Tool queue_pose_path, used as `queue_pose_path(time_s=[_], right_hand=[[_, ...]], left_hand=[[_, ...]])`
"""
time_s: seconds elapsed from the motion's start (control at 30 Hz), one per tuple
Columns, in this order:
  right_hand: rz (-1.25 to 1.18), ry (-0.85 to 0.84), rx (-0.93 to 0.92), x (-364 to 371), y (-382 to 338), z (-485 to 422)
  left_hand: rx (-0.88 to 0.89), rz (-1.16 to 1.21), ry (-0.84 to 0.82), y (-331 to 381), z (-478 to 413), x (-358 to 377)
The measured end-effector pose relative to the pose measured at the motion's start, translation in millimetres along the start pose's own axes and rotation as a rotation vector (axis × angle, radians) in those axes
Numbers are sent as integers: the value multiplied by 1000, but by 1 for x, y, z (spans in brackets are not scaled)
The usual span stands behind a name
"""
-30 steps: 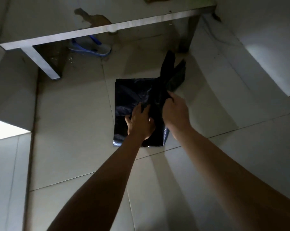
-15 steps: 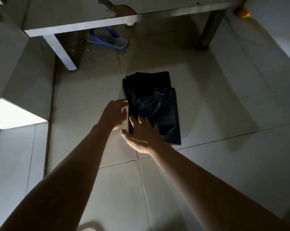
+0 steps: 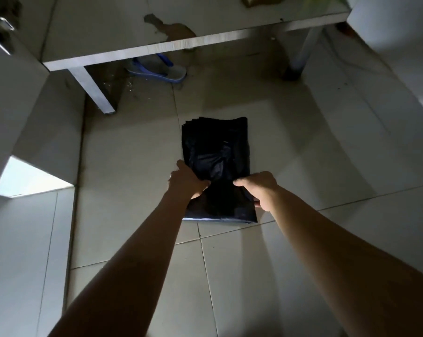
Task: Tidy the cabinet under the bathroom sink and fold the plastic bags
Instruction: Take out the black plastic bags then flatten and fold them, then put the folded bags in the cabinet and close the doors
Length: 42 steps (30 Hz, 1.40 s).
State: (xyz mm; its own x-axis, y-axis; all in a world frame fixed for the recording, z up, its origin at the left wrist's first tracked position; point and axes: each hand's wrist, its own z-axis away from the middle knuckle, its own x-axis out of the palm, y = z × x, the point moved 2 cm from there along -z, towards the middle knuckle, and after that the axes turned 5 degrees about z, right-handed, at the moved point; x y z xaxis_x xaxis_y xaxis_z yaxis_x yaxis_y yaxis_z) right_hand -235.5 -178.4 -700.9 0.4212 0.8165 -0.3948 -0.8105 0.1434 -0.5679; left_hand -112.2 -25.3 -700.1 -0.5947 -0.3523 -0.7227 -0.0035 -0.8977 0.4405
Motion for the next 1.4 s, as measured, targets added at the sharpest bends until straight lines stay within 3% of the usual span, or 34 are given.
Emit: queue_pose_path(time_s=[0.13,0.33,0.43,0.63,0.8,0.93,1.1,1.23,1.4], right_hand=[[16,-143,31,-2,-5,3],[-268,-441,130,-23,-27,24],[-305,-561,100,-48,-49,50],[-165,-551,17,-112,-117,83],[-71,-561,-203,-162,-218,124],[-53,-608,-282,-178,-296,145],[9,-583,-377,-160,-399,141],[-130,-643,-481,-126,-475,118],[-168,-462,-648,-85,-544,80]], left_hand=[[-94,31,-95,-1,-8,-13],[-398,565,-479,-18,22,-33],[-421,781,-590,-3,59,-53],[-290,797,-460,73,112,-124],[-183,951,-181,143,151,-224],[-116,980,-121,178,152,-291],[-85,1027,-25,199,106,-376],[-6,972,32,222,53,-438],[201,962,176,225,-20,-485]])
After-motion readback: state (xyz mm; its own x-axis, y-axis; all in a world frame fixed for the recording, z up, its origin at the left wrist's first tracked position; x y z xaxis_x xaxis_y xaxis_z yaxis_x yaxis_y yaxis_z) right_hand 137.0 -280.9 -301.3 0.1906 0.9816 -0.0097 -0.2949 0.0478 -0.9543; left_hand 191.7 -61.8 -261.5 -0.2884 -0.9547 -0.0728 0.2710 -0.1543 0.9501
